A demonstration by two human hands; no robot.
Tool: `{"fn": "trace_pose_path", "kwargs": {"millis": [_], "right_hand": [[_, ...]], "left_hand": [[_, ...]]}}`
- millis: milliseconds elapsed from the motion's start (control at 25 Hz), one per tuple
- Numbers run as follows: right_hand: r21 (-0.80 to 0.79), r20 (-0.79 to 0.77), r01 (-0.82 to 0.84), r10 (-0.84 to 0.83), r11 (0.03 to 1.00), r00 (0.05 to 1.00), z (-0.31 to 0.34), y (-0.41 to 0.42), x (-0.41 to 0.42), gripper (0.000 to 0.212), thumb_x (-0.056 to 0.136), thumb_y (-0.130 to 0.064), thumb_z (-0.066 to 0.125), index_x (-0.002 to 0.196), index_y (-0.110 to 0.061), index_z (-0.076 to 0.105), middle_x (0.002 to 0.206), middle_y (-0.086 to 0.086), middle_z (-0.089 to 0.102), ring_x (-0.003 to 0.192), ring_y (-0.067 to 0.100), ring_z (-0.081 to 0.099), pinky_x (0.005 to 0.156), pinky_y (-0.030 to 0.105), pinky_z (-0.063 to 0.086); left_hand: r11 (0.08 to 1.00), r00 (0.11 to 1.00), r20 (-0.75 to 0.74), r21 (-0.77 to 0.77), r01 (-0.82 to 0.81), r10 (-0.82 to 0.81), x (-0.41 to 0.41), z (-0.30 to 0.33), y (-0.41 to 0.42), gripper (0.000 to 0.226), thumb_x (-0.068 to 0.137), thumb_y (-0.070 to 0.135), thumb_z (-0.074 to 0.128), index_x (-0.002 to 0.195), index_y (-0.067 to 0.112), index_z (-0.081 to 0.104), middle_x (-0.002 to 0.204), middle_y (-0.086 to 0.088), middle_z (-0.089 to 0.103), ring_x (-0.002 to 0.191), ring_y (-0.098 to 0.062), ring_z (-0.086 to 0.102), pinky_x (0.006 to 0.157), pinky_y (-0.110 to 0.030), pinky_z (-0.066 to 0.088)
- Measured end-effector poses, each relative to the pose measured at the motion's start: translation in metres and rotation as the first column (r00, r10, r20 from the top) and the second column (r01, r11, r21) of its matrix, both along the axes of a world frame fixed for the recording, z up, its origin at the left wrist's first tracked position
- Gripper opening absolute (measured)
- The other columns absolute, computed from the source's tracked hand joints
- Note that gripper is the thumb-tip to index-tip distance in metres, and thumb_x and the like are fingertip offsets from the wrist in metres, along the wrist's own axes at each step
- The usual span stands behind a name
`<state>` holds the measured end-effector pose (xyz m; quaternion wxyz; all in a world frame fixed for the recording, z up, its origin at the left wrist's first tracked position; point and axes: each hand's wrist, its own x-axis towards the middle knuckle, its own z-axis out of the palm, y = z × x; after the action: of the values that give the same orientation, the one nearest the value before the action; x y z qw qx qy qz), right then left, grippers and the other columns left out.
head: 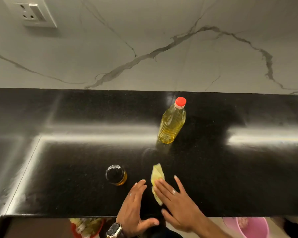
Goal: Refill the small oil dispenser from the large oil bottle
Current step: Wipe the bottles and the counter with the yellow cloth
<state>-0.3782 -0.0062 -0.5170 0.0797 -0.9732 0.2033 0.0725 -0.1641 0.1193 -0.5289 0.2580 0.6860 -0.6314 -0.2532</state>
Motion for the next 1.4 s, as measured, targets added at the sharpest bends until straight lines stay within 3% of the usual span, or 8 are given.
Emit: {"fn": "trace_pose_path", "kwargs": {"millis": [80,160,320,480,600,720,960,1400], "right_hand": [[-0.052,-0.07,0.132,-0.135,0.99,0.988,-0.007,0.015,-0.055,0.084,0.09,-0.066,0.051,0.16,-0.02,0.037,0.171,0.002,0.027,0.161,0.019,0.007,0.122,0.059,0.003],[-0.063,-0.126,0.387,-0.392,0.92,0.911,-0.01,0.016,-0.089,0.087,0.087,-0.07,0.051,0.155,-0.016,0.046,0.173,0.003,0.022,0.16,0.02,0.012,0.122,0.059,0.003],[-0.055,-0.159,0.72,-0.718,0.692,0.678,-0.011,0.006,-0.1,0.095,0.096,-0.081,0.028,0.163,-0.014,0.027,0.173,0.006,0.018,0.16,0.025,0.015,0.124,0.056,-0.004],[-0.021,-0.11,0.761,-0.758,0.649,0.643,-0.011,0.006,-0.091,0.097,0.097,-0.082,0.025,0.165,-0.014,0.016,0.174,0.005,0.01,0.16,0.02,0.001,0.124,0.057,0.001],[-0.019,-0.09,0.758,-0.756,0.652,0.648,-0.011,0.005,-0.093,0.096,0.097,-0.082,0.029,0.163,-0.013,0.024,0.172,0.007,0.02,0.159,0.025,0.018,0.122,0.058,0.009],[0.003,-0.099,0.754,-0.751,0.656,0.653,-0.011,0.005,-0.093,0.096,0.096,-0.083,0.028,0.163,-0.013,0.027,0.171,0.007,0.023,0.158,0.026,0.023,0.122,0.059,0.009],[0.0,-0.084,0.757,-0.754,0.654,0.652,-0.013,0.005,-0.092,0.098,0.095,-0.083,0.026,0.164,-0.014,0.023,0.172,0.007,0.019,0.16,0.022,0.011,0.125,0.056,0.0],[0.049,-0.158,0.773,-0.76,0.632,0.631,0.007,0.004,-0.088,0.096,0.095,-0.083,0.02,0.158,-0.012,0.04,0.166,0.008,0.033,0.153,0.027,0.034,0.124,0.054,-0.005]], "left_hand": [[0.992,0.991,-0.071,-0.034,-0.118,0.115,-0.014,0.016,-0.02,0.099,0.08,0.082,0.065,0.157,0.033,0.027,0.165,0.012,0.029,0.15,-0.012,0.034,0.115,-0.048,0.045],[0.963,0.955,-0.169,-0.066,-0.26,0.246,-0.03,0.041,-0.061,0.095,0.081,0.076,0.068,0.156,0.032,0.029,0.159,0.006,0.04,0.145,-0.013,0.042,0.113,-0.044,0.047],[0.866,0.818,-0.361,-0.05,-0.497,0.449,-0.041,0.086,-0.167,0.115,0.069,0.059,0.089,0.159,0.023,0.027,0.159,0.004,0.037,0.146,-0.015,0.037,0.118,-0.036,0.036],[0.845,0.797,-0.353,-0.035,-0.534,0.49,-0.028,0.096,-0.239,0.131,0.059,0.06,0.094,0.161,0.024,0.02,0.162,-0.001,0.035,0.148,-0.02,0.035,0.117,-0.038,0.035],[0.857,0.843,-0.321,-0.147,-0.494,0.431,-0.021,0.083,-0.248,0.096,0.062,0.054,0.095,0.14,0.037,0.042,0.133,0.009,0.059,0.123,-0.013,0.058,0.104,-0.043,0.055],[0.842,0.846,-0.342,-0.215,-0.495,0.41,-0.025,0.088,-0.236,0.081,0.065,0.043,0.096,0.129,0.042,0.045,0.114,0.017,0.06,0.102,-0.005,0.061,0.087,-0.041,0.061],[0.889,0.883,-0.372,-0.241,-0.389,0.286,-0.057,0.097,-0.175,0.084,0.066,0.049,0.091,0.136,0.029,0.051,0.124,0.012,0.063,0.113,-0.007,0.063,0.092,-0.038,0.059],[0.931,0.897,-0.333,-0.117,-0.347,0.292,-0.067,0.065,-0.119,0.096,0.067,0.06,0.088,0.147,0.027,0.044,0.137,0.014,0.057,0.125,-0.008,0.057,0.101,-0.044,0.055]]}}
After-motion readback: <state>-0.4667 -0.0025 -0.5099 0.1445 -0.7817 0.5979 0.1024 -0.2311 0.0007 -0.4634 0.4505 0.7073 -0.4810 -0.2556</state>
